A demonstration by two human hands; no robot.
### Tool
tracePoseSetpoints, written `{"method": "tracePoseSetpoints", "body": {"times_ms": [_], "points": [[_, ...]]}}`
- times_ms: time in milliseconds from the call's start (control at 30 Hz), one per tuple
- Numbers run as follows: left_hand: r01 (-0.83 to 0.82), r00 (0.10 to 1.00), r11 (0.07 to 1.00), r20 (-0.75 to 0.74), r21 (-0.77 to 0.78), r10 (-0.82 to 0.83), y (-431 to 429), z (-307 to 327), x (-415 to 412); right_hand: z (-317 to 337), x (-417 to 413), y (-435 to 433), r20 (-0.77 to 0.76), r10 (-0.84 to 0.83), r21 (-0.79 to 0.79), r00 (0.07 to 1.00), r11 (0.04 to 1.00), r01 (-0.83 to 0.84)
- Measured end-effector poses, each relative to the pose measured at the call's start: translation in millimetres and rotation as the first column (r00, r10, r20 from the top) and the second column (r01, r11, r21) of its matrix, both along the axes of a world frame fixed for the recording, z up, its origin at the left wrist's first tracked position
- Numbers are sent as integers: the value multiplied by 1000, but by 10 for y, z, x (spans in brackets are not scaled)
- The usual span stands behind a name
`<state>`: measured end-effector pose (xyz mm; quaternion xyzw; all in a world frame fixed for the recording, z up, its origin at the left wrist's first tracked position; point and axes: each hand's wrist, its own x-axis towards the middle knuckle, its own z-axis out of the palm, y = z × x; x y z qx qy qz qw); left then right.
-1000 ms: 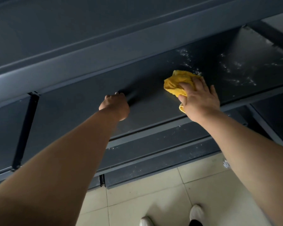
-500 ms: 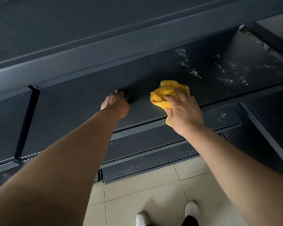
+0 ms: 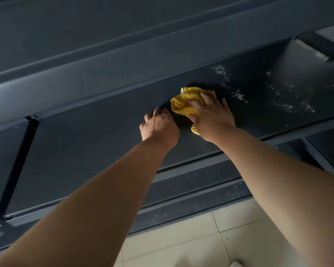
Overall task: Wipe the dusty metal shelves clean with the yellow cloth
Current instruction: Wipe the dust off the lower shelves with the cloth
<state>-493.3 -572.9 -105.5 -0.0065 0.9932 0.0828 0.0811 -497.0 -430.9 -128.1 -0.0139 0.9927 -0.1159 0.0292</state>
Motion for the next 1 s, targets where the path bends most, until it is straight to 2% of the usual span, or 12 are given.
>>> {"method": "tracePoseSetpoints", "body": {"times_ms": [267,400,533,733,833,1000], "points": [[65,998,991,-8,-120,-67,361,36,-448,-50,-863,227,-30,-8,11,1000,1000,9],[135,989,988,66,-75,-130,633,-64,-512,-34,-1012,544,-52,-39,39,998,998,41],[140,987,983,100,-118,-129,701,-121,-557,-8,-997,908,-52,-87,52,995,995,90],[121,991,981,71,-149,-112,713,-162,-570,-12,-823,1449,-62,-198,31,978,979,200],[177,981,965,117,-195,-157,708,-178,-577,-16,-658,1620,-91,-234,-3,968,972,235],[97,990,987,115,-130,-82,753,-104,-516,-6,-358,1630,-76,-257,-15,963,966,256]]}}
